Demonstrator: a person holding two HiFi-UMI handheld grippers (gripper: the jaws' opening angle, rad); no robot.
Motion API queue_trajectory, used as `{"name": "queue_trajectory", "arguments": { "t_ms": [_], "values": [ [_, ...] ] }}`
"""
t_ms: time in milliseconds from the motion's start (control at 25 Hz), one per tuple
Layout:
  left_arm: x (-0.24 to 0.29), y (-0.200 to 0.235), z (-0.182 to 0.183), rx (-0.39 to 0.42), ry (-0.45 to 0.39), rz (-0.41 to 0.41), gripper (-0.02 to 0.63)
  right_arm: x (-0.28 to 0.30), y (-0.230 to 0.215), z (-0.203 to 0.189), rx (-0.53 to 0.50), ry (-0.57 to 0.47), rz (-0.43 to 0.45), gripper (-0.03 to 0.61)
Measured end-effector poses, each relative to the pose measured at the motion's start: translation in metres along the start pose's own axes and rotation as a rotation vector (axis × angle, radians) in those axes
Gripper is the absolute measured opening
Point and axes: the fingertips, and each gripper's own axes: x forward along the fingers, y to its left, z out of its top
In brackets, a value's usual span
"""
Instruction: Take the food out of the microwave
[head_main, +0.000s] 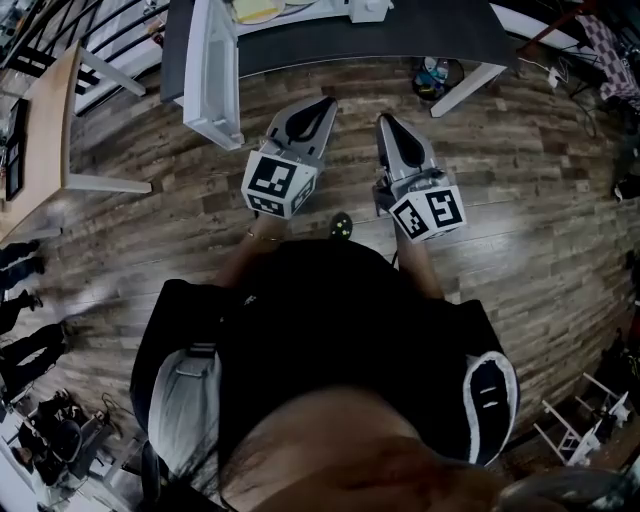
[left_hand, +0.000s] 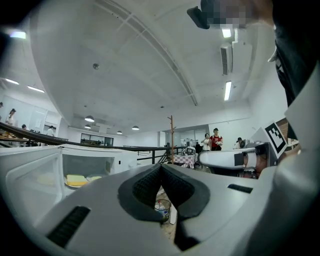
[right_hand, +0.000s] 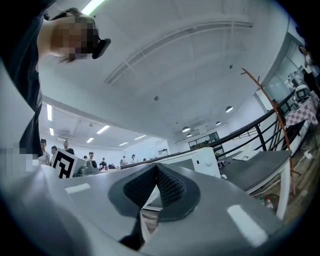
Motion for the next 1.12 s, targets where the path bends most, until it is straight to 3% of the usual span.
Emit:
{"name": "queue_trajectory", "arguments": {
  "t_ms": [240, 720, 1120],
  "values": [
    [0.013, -0.008, -0.001, 0.031, 0.009, 0.042, 0.006, 0.001, -0.017, 0.0, 0.02, 0.006, 0.052, -0.002],
    [0.004, 0.014, 0.007, 0.074, 0.001, 0.168, 0.006, 0.024, -0.011, -0.005, 0.041, 0.024, 0.173, -0.002],
    [-0.005, 0.029, -0.003, 0.063, 0.026, 0.235, 0.006, 0.043, -0.009, -0.018, 0.073, 0.05, 0.228, -0.002]
  ]
}}
